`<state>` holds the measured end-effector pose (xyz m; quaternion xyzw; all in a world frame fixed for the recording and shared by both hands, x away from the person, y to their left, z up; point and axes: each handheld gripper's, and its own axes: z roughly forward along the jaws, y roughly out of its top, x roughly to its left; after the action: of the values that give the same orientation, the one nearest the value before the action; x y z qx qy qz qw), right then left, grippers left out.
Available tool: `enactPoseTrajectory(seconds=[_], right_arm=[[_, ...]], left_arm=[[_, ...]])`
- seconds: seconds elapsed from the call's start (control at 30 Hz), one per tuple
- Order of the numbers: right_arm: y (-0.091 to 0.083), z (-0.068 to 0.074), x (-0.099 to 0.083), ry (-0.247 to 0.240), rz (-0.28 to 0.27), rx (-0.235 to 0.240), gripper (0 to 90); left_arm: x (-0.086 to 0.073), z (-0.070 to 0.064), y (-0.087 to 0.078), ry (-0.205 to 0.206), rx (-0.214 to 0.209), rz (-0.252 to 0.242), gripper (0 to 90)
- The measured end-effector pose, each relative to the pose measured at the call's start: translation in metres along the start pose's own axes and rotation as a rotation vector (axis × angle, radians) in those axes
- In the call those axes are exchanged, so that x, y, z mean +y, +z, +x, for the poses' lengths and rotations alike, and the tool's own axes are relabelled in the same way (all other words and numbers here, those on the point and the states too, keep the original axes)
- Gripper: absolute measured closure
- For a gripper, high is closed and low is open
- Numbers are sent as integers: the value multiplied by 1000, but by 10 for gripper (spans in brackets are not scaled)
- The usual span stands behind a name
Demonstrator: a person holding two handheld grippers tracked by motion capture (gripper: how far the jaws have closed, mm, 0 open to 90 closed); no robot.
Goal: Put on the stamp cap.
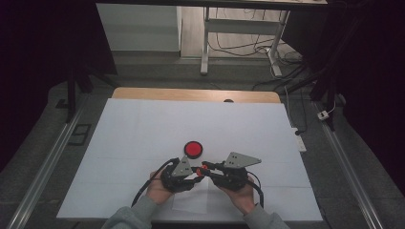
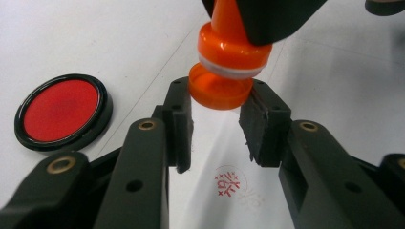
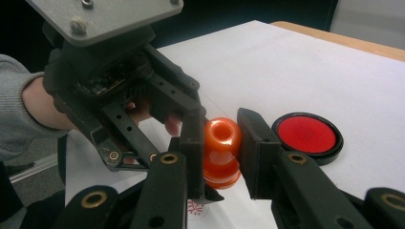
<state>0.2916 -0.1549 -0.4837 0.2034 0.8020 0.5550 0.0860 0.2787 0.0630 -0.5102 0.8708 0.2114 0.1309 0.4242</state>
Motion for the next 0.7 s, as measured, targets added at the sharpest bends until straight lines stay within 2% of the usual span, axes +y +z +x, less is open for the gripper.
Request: enactPoseTrajectory(seconds=[0.27,0.7], right_arm=[[1,0,-1,2,3,3,720],[2,0,-2,-1,9,1,720]], left_arm=[[2,-2,-1,18,1,-1,640],[2,-2,-2,18,0,-11,641]])
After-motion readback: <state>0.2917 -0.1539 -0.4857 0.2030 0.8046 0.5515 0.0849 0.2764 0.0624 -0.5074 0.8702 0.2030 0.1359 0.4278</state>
